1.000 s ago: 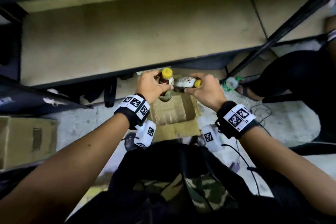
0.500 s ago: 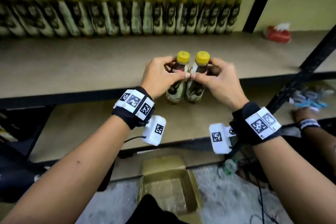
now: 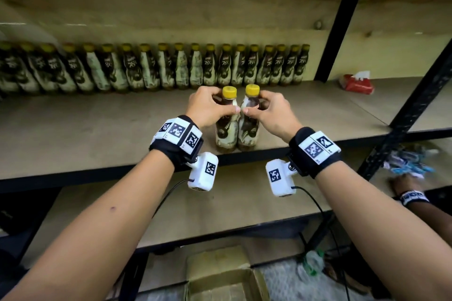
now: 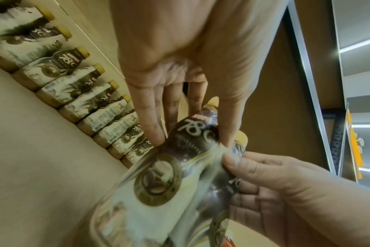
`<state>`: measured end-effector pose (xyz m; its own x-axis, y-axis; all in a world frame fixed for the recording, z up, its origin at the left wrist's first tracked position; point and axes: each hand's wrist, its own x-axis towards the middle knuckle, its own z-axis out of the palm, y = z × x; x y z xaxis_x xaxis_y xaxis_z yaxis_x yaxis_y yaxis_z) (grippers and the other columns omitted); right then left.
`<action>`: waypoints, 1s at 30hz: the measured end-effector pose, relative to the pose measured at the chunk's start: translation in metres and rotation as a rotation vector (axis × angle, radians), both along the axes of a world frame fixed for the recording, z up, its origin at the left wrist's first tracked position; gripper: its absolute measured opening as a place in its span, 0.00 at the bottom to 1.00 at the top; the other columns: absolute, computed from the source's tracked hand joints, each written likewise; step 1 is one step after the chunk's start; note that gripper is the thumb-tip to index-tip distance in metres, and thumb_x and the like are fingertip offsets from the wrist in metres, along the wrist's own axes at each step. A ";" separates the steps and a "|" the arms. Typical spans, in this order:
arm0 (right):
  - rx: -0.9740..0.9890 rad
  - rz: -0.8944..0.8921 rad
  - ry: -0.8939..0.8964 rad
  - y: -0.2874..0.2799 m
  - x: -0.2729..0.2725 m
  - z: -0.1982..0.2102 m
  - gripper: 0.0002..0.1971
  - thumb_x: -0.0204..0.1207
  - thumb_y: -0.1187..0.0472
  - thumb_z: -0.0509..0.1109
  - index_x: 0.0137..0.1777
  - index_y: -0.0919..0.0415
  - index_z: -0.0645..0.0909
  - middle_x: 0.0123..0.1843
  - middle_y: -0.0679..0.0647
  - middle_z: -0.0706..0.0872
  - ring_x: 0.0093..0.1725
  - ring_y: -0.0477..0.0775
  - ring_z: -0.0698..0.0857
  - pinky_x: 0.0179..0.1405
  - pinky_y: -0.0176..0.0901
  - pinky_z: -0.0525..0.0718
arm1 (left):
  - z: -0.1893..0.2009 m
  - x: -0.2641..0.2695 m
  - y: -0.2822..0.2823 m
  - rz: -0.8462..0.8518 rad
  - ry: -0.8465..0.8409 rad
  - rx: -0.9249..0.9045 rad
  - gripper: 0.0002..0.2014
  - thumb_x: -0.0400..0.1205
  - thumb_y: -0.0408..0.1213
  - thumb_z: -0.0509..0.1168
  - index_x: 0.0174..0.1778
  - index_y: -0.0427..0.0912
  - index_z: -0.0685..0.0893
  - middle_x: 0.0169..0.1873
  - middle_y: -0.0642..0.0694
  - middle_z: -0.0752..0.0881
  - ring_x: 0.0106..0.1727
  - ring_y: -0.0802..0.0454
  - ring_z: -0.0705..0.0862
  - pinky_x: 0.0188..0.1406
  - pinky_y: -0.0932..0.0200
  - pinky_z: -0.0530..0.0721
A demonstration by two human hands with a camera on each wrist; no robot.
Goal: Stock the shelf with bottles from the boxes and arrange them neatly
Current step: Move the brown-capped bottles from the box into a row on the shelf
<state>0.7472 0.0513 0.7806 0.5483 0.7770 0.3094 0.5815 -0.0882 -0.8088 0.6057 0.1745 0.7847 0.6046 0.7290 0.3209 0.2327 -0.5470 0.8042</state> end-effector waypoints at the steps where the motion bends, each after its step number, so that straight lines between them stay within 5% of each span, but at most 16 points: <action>1: -0.020 -0.011 -0.016 0.001 0.002 0.000 0.09 0.71 0.58 0.80 0.50 0.53 0.86 0.45 0.49 0.91 0.49 0.50 0.89 0.56 0.50 0.88 | 0.001 0.002 0.003 -0.027 0.001 -0.033 0.21 0.62 0.51 0.83 0.48 0.47 0.91 0.43 0.52 0.91 0.50 0.54 0.87 0.51 0.56 0.86; 10: -0.076 -0.225 -0.034 -0.003 0.037 0.002 0.11 0.71 0.57 0.79 0.53 0.53 0.85 0.47 0.50 0.91 0.49 0.52 0.89 0.56 0.51 0.87 | -0.009 0.063 0.017 -0.244 -0.028 -0.211 0.26 0.59 0.43 0.84 0.54 0.46 0.90 0.48 0.50 0.91 0.53 0.50 0.88 0.59 0.46 0.86; 17: -0.065 -0.476 0.064 -0.023 0.129 0.004 0.22 0.69 0.58 0.81 0.64 0.57 0.84 0.53 0.52 0.91 0.54 0.52 0.89 0.63 0.51 0.85 | -0.011 0.139 0.026 -0.329 -0.014 -0.228 0.23 0.61 0.39 0.84 0.52 0.45 0.90 0.47 0.47 0.91 0.53 0.46 0.88 0.60 0.43 0.85; 20: -0.045 -0.533 0.135 -0.029 0.195 0.002 0.25 0.65 0.59 0.83 0.64 0.58 0.84 0.52 0.51 0.90 0.54 0.53 0.89 0.62 0.56 0.86 | -0.007 0.186 0.023 -0.337 -0.005 -0.199 0.23 0.64 0.39 0.83 0.55 0.44 0.90 0.49 0.46 0.91 0.53 0.48 0.88 0.59 0.49 0.85; 24: -0.033 -0.555 0.124 -0.032 0.294 -0.001 0.15 0.64 0.66 0.83 0.47 0.48 0.86 0.45 0.48 0.89 0.50 0.55 0.88 0.64 0.61 0.84 | -0.003 0.279 0.019 -0.368 0.029 -0.145 0.17 0.67 0.37 0.81 0.51 0.43 0.90 0.47 0.47 0.90 0.51 0.49 0.88 0.59 0.52 0.85; 28: -0.095 -0.594 0.086 -0.022 0.371 0.008 0.12 0.68 0.64 0.81 0.48 0.50 0.86 0.46 0.51 0.90 0.48 0.52 0.88 0.54 0.41 0.84 | 0.001 0.390 0.022 -0.302 0.065 -0.060 0.11 0.65 0.41 0.82 0.40 0.49 0.89 0.40 0.48 0.91 0.46 0.48 0.89 0.55 0.49 0.86; 30: -0.088 -0.554 0.064 -0.010 0.401 0.004 0.12 0.68 0.63 0.81 0.49 0.53 0.85 0.45 0.52 0.90 0.47 0.55 0.88 0.51 0.45 0.86 | 0.010 0.433 0.027 -0.291 0.154 0.046 0.12 0.69 0.47 0.79 0.42 0.47 0.88 0.42 0.49 0.90 0.46 0.49 0.87 0.51 0.56 0.83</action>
